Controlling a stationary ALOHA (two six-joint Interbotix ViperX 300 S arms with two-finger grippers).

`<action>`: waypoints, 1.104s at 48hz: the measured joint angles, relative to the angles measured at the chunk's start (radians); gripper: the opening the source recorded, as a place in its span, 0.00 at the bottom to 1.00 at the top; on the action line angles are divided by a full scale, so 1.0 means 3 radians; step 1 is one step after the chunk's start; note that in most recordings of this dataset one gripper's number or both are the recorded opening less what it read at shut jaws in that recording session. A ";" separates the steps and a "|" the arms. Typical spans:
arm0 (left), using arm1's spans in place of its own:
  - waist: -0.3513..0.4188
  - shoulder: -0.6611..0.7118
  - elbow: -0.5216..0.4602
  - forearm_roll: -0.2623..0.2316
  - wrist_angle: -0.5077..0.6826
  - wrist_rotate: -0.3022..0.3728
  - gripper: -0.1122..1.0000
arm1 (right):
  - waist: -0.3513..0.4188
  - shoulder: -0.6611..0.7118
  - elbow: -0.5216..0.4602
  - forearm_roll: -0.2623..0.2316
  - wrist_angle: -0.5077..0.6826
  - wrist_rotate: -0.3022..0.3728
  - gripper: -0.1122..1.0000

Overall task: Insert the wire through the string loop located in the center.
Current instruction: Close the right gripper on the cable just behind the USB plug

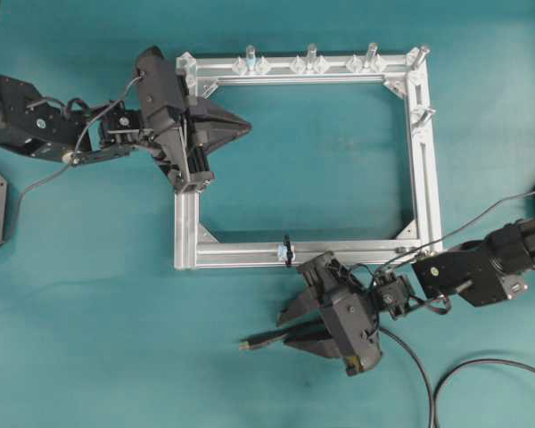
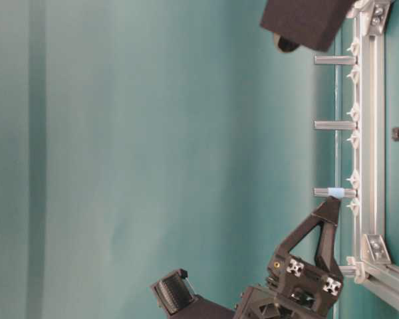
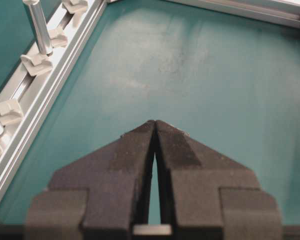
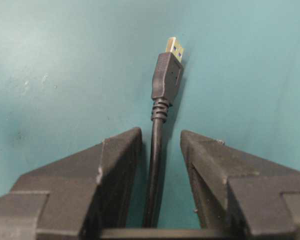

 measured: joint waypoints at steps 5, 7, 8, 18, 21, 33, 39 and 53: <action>0.0000 0.0005 0.0000 0.0005 0.0000 0.0000 0.10 | 0.0000 0.0000 0.0000 0.0000 0.0041 0.0005 0.51; 0.0000 0.0005 0.0000 0.0005 0.0000 -0.0005 0.10 | 0.0000 0.0000 0.0000 0.0000 0.0066 0.0000 0.48; 0.0000 0.0005 0.0000 0.0005 0.0000 -0.0005 0.10 | 0.0000 0.0000 0.0000 0.0005 0.0077 0.0000 0.46; 0.0000 0.0000 0.0000 0.0005 0.0000 0.0000 0.10 | 0.0020 0.0000 -0.0005 0.0000 0.0205 -0.0005 0.16; 0.0000 0.0005 0.0000 0.0005 0.0000 -0.0005 0.10 | 0.0020 0.0000 -0.0005 0.0005 0.0225 -0.0005 0.16; 0.0000 0.0005 0.0000 0.0005 0.0000 -0.0005 0.10 | 0.0020 0.0000 -0.0005 -0.0010 0.0251 -0.0005 0.16; 0.0000 0.0000 0.0000 0.0005 -0.0005 -0.0005 0.10 | 0.0020 -0.0005 -0.0005 -0.0010 0.0245 -0.0010 0.16; 0.0000 0.0000 0.0000 0.0005 0.0000 0.0000 0.10 | 0.0020 -0.0061 0.0000 -0.0015 0.0312 -0.0015 0.16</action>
